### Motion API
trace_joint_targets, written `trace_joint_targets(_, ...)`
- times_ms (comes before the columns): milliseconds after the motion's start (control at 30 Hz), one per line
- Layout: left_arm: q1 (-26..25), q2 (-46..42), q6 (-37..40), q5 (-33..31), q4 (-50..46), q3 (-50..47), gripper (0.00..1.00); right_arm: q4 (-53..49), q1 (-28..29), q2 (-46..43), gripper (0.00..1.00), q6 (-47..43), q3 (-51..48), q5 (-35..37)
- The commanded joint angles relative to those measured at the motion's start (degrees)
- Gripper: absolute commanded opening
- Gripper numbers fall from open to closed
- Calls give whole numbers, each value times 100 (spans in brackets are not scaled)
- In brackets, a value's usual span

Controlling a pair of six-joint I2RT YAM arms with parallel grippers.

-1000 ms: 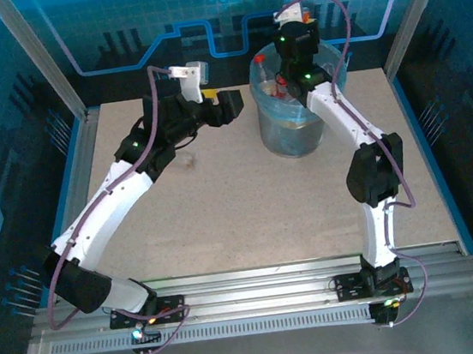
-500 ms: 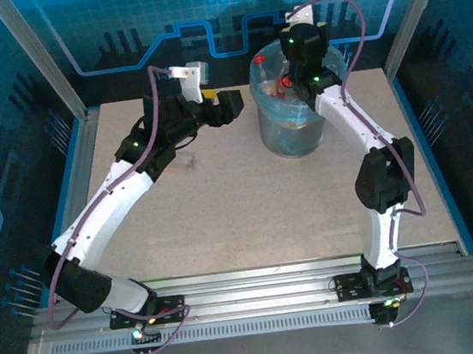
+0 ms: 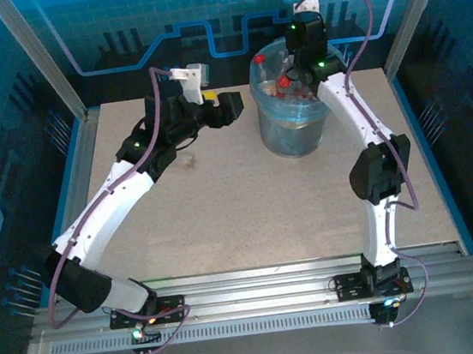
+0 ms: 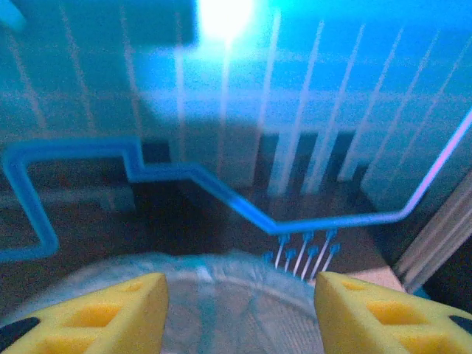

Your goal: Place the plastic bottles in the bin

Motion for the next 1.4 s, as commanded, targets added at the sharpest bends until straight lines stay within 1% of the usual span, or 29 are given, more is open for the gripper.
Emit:
trace_joint_targets(0,-29,-16,202,-148,-34,-114,82,-789,-286,358,56,705,5,-213)
trace_joint_targets(67,-33,-5,171,-150,-21,-118,82,-1040,-349,502,57,870,129,-330)
trace_joint_targets(200,-28,4,121,-122,-17,-120,82,-1242,-378,598,59,952,291,-339)
trace_joint_targets(400,-34,-87,153,-260,-112,-149,83,-1554,-318,487,67,988,789,-536)
trace_joint_targets(467,-21,-185,201,-383,-163,-209,83,-1711,-231,401,71,940,1071,-512)
trace_joint_targets(567,20,-403,254,-605,-236,-347,83,-1761,-77,190,75,807,1273,-286)
trace_joint_targets(700,128,-840,290,-842,-327,-651,83,-1814,165,-143,76,705,1396,-115)
trace_joint_targets(833,346,-1490,299,-1246,-506,-1198,83,-1795,688,-551,76,505,1386,-280)
trace_joint_targets(967,746,-2255,239,-1601,-896,-1905,83,-1791,1599,-817,77,-104,1365,-425)
trace_joint_targets(1033,1027,-2597,197,-1659,-1106,-2292,83,-1810,2064,-868,77,-191,1323,-495)
trace_joint_targets(1167,1820,-3181,31,-1518,-1571,-3004,83,-1811,2919,-730,79,-419,1221,-1414)
trace_joint_targets(1200,2026,-3296,13,-1445,-1656,-3158,85,-1797,3089,-624,80,-512,1195,-1795)
trace_joint_targets(1300,2619,-3566,-38,-1116,-1837,-3514,87,-1567,3435,-161,83,-694,1079,-2773)
trace_joint_targets(1367,2979,-3636,-61,-838,-1862,-3724,88,-1495,3535,343,84,-707,1234,-3136)
